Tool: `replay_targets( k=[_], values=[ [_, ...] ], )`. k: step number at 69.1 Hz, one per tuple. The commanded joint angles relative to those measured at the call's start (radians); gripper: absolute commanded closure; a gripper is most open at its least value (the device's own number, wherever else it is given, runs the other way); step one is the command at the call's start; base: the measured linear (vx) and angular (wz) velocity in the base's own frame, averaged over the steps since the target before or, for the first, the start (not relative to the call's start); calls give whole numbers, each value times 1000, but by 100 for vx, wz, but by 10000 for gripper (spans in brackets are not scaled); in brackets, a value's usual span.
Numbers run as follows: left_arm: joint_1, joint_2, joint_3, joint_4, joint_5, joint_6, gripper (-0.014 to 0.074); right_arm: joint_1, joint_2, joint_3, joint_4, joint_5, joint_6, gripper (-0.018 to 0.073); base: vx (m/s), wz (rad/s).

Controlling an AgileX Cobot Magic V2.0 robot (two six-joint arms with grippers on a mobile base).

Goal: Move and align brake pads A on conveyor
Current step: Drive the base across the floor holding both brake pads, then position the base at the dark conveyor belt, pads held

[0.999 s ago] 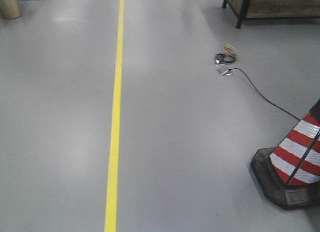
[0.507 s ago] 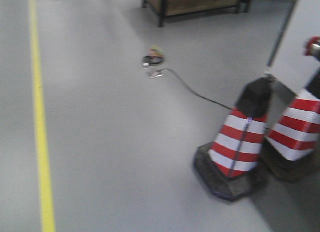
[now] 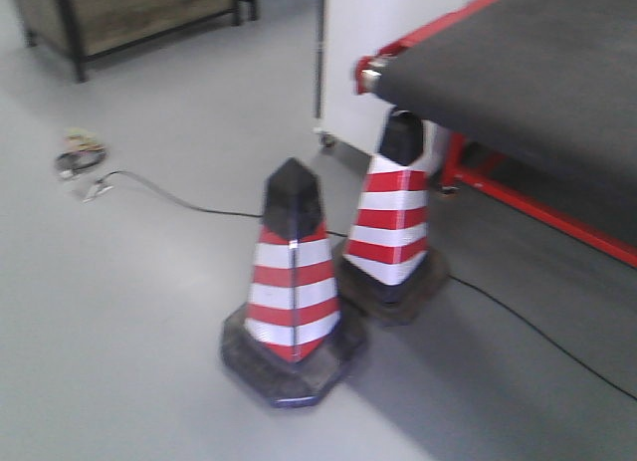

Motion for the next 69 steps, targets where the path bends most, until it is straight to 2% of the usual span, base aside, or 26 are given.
replay_targets(
  k=[1, 50, 69],
  values=[
    [-4, 11, -29, -2, -98, -5, 602, -4, 11, -29, -2, -98, -11, 569, 21, -80],
    [-4, 11, -29, -2, -98, -5, 602, -4, 11, -29, -2, -98, -11, 569, 18, -79],
    [-4, 11, -29, -2, -98, -5, 602, -4, 11, -29, -2, -98, -11, 569, 8, -58]
  ],
)
